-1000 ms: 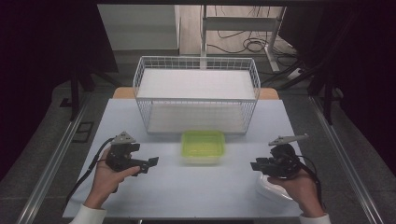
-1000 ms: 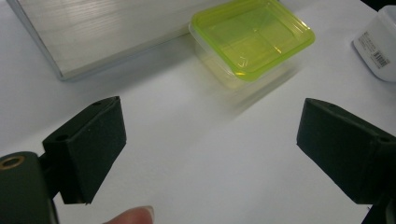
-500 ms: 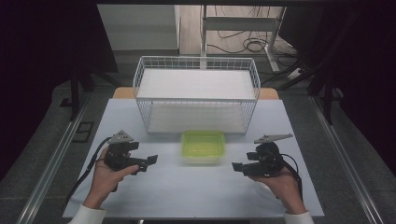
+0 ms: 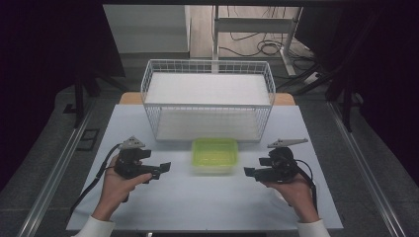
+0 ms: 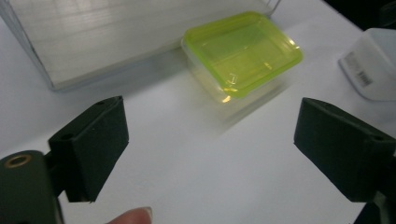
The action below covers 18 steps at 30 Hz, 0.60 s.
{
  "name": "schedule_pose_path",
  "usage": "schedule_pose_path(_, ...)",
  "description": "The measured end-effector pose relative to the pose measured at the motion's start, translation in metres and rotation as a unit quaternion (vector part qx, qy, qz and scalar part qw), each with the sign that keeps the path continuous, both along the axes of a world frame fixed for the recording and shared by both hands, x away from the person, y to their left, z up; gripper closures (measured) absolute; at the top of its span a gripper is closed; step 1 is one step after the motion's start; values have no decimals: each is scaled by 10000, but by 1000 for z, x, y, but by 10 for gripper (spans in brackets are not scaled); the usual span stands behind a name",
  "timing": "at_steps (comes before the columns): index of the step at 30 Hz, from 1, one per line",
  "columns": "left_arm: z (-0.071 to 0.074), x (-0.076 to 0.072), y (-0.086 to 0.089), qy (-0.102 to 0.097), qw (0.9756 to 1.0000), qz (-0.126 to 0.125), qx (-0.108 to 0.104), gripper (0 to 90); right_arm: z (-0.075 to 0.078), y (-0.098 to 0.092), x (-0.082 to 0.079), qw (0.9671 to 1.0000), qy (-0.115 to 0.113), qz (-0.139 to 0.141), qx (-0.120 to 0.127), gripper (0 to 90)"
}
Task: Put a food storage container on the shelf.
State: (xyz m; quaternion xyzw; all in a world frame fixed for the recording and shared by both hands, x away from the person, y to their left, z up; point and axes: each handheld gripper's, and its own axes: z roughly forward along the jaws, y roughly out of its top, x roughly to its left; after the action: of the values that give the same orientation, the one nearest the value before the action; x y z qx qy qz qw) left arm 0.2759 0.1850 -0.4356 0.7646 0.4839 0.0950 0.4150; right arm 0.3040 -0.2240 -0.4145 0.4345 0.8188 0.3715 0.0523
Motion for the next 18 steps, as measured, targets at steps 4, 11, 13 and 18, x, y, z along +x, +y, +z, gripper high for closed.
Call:
schedule_pose_path(4,-2,10,-2,302,9993,117,-199,133,1,7,9,9998,131,-144,48,290)
schedule_pose_path(11,-3,25,-10,573,9974,-25,-428,168,0,20,21,9995,212,-196,83,305)
schedule_pose_path(13,-5,30,-11,622,9969,-9,-487,183,-1,24,24,9994,255,-222,106,309)
schedule_pose_path(18,-17,45,-20,835,9948,5,-590,223,-7,35,37,9983,403,-390,161,332)
